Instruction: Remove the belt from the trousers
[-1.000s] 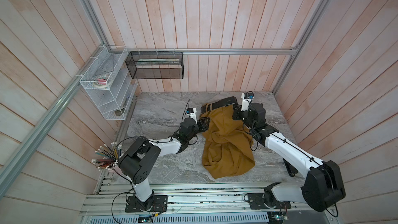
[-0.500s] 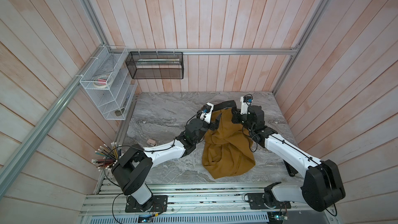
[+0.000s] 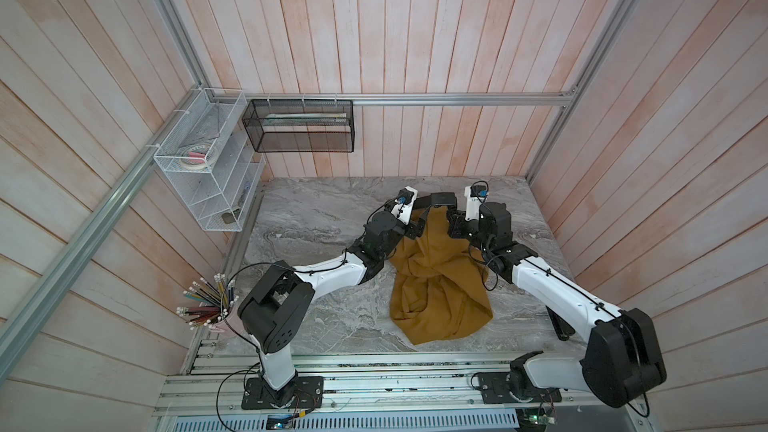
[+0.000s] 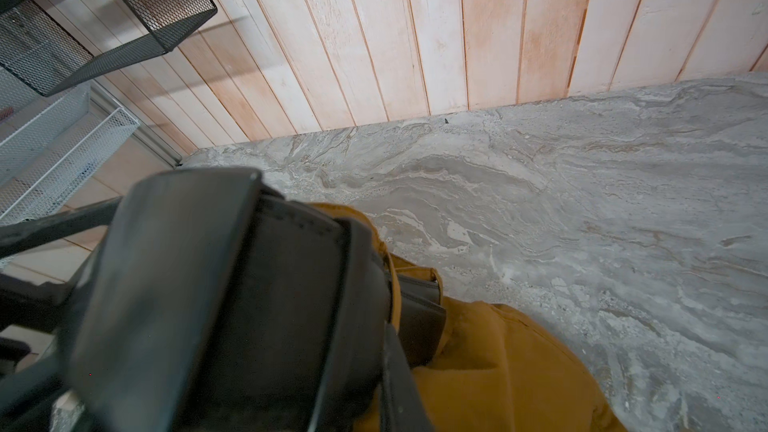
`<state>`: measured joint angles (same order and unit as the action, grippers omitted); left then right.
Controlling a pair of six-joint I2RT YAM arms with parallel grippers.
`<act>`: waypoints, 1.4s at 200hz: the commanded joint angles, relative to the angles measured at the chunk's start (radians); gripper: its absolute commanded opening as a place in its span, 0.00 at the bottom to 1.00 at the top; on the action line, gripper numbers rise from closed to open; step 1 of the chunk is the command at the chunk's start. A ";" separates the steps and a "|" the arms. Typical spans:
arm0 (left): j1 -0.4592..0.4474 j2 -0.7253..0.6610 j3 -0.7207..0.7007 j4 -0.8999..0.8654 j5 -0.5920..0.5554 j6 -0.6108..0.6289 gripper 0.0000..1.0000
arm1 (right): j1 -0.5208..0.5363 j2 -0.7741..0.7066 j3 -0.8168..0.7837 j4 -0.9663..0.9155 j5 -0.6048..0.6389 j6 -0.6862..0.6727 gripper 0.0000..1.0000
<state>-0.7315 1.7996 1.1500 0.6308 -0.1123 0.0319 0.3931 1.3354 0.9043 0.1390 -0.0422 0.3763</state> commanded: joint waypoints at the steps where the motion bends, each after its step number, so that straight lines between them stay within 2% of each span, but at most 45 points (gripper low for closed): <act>1: 0.034 0.045 0.082 -0.088 -0.001 0.033 0.80 | 0.009 0.001 0.050 0.016 -0.125 0.041 0.00; 34: 0.038 0.100 0.146 -0.156 -0.012 0.096 0.80 | 0.006 0.008 0.080 -0.005 -0.162 0.072 0.00; 99: 0.039 0.098 0.071 -0.070 -0.033 0.092 0.80 | -0.001 0.024 0.079 -0.033 -0.182 0.095 0.00; 112: 0.046 0.091 0.070 -0.066 -0.035 0.086 0.77 | -0.001 0.020 0.070 -0.029 -0.186 0.093 0.00; 125: 0.064 0.073 0.069 -0.067 -0.020 0.048 0.64 | -0.002 0.016 0.062 -0.029 -0.192 0.089 0.00; 141: 0.087 0.021 0.041 -0.047 0.009 0.006 0.31 | -0.005 0.008 0.046 -0.029 -0.200 0.081 0.00; 154: 0.087 -0.032 0.011 -0.024 0.014 0.031 0.08 | -0.017 0.002 0.025 -0.022 -0.215 0.085 0.00; 161: 0.083 -0.059 0.003 -0.030 0.015 0.053 0.00 | -0.027 -0.001 0.013 -0.013 -0.229 0.090 0.00; 165: 0.081 -0.074 0.004 -0.039 0.012 0.065 0.00 | -0.032 -0.002 0.006 -0.007 -0.239 0.091 0.00; 175: 0.077 -0.106 0.014 -0.081 0.011 0.093 0.00 | -0.041 -0.006 -0.010 0.012 -0.258 0.088 0.08; 194: 0.076 -0.149 0.072 -0.222 0.027 0.136 0.00 | -0.039 -0.019 -0.029 0.046 -0.290 0.064 0.31; 217: 0.076 -0.150 0.204 -0.447 0.047 0.186 0.00 | -0.039 -0.050 -0.031 0.063 -0.310 0.013 0.50; 225: 0.077 -0.139 0.262 -0.532 0.056 0.201 0.00 | -0.039 -0.068 -0.032 0.062 -0.305 -0.008 0.60; 236: 0.077 -0.112 0.356 -0.661 0.067 0.214 0.00 | -0.037 -0.102 -0.035 0.059 -0.290 -0.042 0.65; 280: 0.069 0.067 0.765 -1.096 0.069 0.229 0.00 | -0.021 -0.211 -0.045 0.068 -0.111 -0.202 0.70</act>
<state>-0.6556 1.8030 1.7332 -0.2287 -0.0601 0.2428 0.3607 1.1564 0.8612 0.1738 -0.2607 0.2962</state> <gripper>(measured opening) 0.118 0.682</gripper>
